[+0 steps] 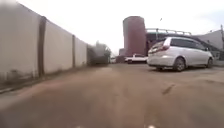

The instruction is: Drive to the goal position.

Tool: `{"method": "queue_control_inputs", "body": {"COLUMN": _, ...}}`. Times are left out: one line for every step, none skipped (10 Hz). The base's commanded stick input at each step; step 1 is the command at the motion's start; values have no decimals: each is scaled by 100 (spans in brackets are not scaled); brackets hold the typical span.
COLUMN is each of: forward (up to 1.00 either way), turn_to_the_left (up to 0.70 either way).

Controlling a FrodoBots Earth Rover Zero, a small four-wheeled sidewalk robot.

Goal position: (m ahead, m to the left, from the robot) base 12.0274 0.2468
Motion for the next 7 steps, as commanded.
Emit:
{"method": "queue_control_inputs", "body": {"forward": 100, "turn_to_the_left": 0}}
{"method": "queue_control_inputs", "body": {"forward": 100, "turn_to_the_left": 0}}
{"method": "queue_control_inputs", "body": {"forward": 100, "turn_to_the_left": 0}}
{"method": "queue_control_inputs", "body": {"forward": 100, "turn_to_the_left": 0}}
{"method": "queue_control_inputs", "body": {"forward": 100, "turn_to_the_left": 0}}
{"method": "queue_control_inputs", "body": {"forward": 100, "turn_to_the_left": 0}}
{"method": "queue_control_inputs", "body": {"forward": 100, "turn_to_the_left": 0}}
